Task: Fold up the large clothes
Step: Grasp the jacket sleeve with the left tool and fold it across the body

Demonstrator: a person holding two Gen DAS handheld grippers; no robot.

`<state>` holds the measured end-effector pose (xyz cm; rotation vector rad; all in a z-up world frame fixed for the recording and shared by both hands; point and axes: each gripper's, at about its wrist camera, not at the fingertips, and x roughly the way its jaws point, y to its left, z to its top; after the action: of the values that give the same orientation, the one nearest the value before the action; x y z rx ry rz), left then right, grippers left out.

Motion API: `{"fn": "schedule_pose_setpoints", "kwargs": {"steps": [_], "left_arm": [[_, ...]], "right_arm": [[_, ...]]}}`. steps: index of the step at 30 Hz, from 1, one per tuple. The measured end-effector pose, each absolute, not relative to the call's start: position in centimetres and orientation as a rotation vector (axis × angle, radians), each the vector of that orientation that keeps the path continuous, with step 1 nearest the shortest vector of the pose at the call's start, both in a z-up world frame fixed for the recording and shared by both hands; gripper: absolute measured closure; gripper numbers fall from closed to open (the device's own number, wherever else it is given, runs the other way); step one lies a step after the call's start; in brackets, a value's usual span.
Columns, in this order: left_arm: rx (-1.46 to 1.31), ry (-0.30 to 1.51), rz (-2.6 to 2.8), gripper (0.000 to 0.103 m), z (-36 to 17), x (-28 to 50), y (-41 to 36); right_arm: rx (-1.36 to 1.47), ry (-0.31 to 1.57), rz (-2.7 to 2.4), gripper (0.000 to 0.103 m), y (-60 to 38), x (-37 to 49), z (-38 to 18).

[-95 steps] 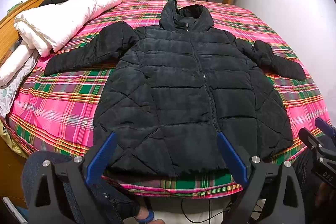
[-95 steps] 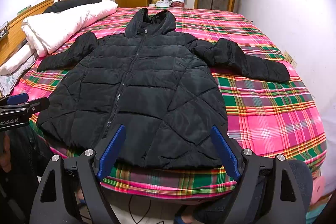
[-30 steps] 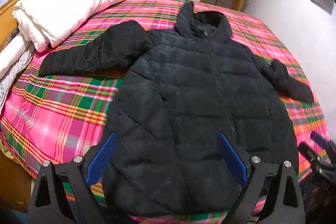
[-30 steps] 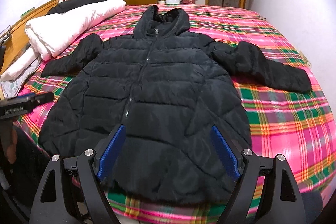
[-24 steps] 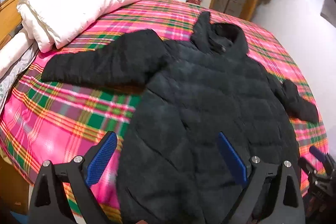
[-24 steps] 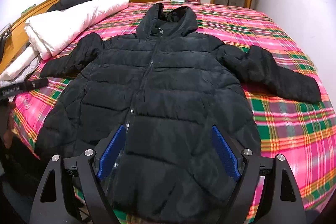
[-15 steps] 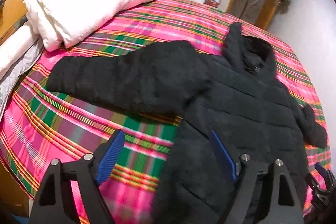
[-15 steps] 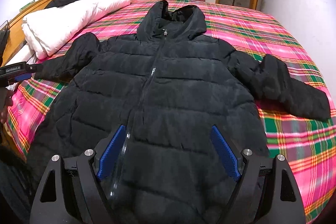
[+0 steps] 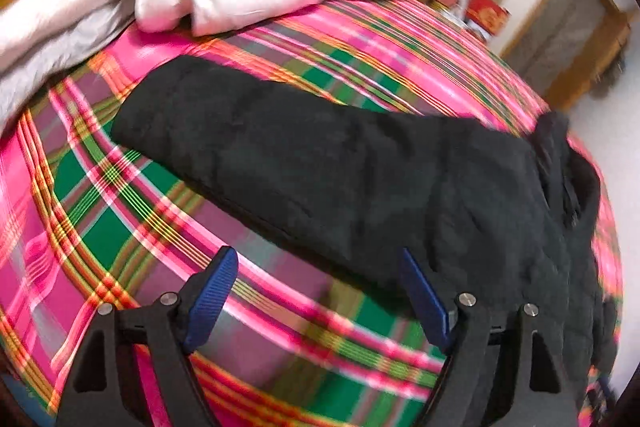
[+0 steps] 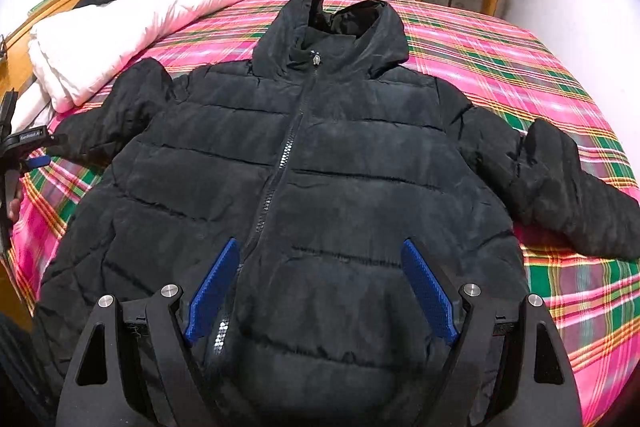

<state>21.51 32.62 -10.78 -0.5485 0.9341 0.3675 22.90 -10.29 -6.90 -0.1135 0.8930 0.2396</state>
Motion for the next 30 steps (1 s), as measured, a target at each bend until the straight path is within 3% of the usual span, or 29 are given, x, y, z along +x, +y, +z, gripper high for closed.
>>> {"fn": "schedule_pose_setpoints", "kwargs": {"steps": [5, 12, 14, 16, 19, 30], "left_arm": [[-0.643, 0.919, 0.45, 0.021, -13.4, 22.3, 36.5], [-0.615, 0.872, 0.516, 0.039, -15.4, 23.4, 38.3], [-0.581, 0.859, 0.515, 0.048, -15.5, 24.0, 38.1], [-0.567, 0.852, 0.501, 0.068, -15.5, 24.5, 38.2], [-0.529, 0.844, 0.507, 0.087, -14.7, 25.1, 38.0], [-0.449, 0.686, 0.359, 0.094, -4.1, 24.2, 33.4]], "right_arm": [[-0.123, 0.911, 0.222, 0.02, -10.6, 23.7, -7.9], [-0.13, 0.937, 0.196, 0.02, -11.1, 24.7, -9.2], [-0.135, 0.942, 0.197, 0.02, -11.1, 25.0, -9.5], [-0.137, 0.947, 0.198, 0.02, -11.0, 25.2, -9.7], [-0.139, 0.947, 0.198, 0.02, -11.0, 25.3, -9.7], [-0.113, 0.923, 0.194, 0.02, -12.1, 24.1, -8.1]]}}
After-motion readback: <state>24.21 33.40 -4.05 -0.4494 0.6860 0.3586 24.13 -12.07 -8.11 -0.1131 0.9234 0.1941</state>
